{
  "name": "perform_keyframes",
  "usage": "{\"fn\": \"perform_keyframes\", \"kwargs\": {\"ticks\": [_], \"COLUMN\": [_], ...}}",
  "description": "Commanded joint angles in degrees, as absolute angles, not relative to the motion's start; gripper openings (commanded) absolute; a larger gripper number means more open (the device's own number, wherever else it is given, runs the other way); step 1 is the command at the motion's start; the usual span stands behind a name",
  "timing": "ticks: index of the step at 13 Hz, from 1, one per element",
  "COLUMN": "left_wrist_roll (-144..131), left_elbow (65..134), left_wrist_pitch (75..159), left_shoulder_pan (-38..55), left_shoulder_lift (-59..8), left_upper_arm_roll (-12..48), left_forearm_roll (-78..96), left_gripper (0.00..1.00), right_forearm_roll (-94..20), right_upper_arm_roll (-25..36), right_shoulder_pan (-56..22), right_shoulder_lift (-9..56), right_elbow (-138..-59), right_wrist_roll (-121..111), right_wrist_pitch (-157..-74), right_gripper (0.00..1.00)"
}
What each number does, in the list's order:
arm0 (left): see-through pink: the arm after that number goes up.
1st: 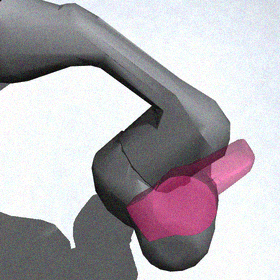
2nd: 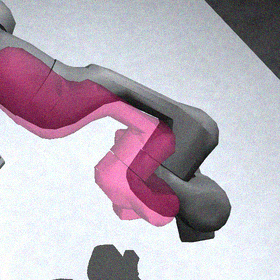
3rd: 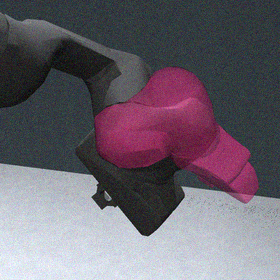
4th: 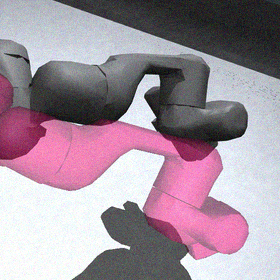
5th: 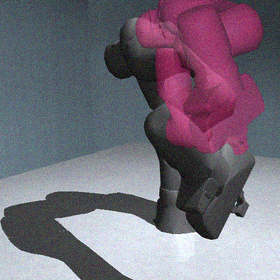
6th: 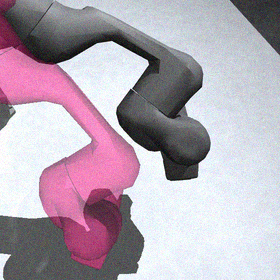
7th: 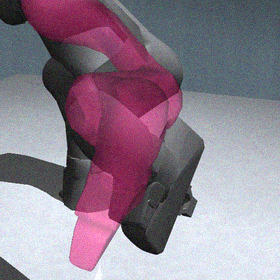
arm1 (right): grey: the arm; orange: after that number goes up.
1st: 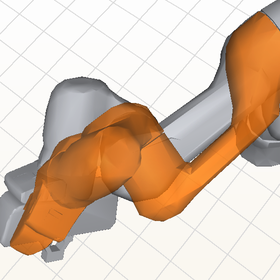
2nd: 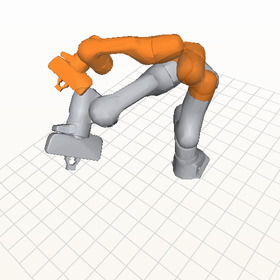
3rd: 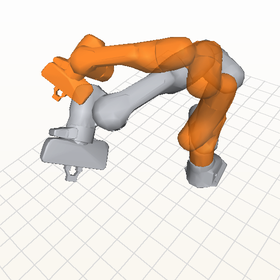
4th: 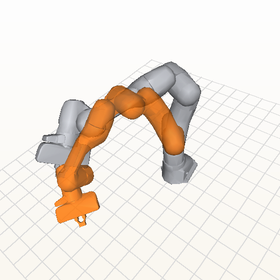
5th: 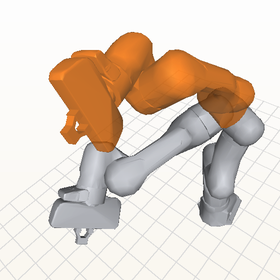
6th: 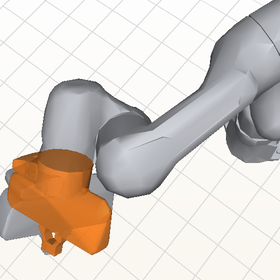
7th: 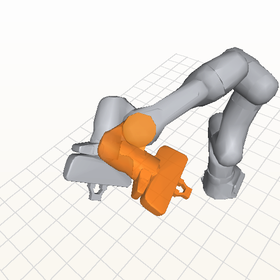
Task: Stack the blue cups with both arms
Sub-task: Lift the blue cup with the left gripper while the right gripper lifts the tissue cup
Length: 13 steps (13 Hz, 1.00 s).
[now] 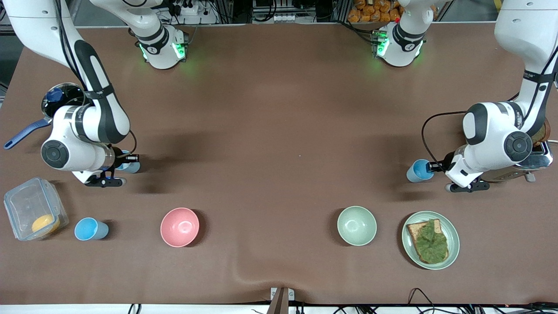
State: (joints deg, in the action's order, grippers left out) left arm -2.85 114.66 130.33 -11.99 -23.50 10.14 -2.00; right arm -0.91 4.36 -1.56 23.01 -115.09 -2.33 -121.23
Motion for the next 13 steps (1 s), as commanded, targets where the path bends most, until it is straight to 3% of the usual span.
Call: {"fn": "perform_keyframes", "kwargs": {"ticks": [1,7,13], "left_wrist_roll": [-1.7,-1.6,0.8], "left_elbow": [115.0,114.5,112.4], "left_wrist_pitch": [131.1,130.5,127.5], "left_shoulder_pan": [-12.0,-12.1,-12.2], "left_shoulder_lift": [-23.3,-21.1,-15.7], "left_upper_arm_roll": [10.4,11.1,14.1], "left_forearm_roll": [-3.1,-3.0,-3.1], "left_gripper": [0.00,0.00,0.00], "right_forearm_roll": [-0.3,-6.5,-15.2], "right_upper_arm_roll": [4.5,4.3,4.2], "right_shoulder_pan": [-2.8,-12.6,-28.2], "right_shoulder_lift": [23.2,22.9,27.7], "right_elbow": [-113.0,-102.6,-94.1], "right_wrist_roll": [-2.2,10.4,35.4], "right_wrist_pitch": [-119.8,-105.7,-107.4], "right_gripper": [0.00,0.00,0.00]}}
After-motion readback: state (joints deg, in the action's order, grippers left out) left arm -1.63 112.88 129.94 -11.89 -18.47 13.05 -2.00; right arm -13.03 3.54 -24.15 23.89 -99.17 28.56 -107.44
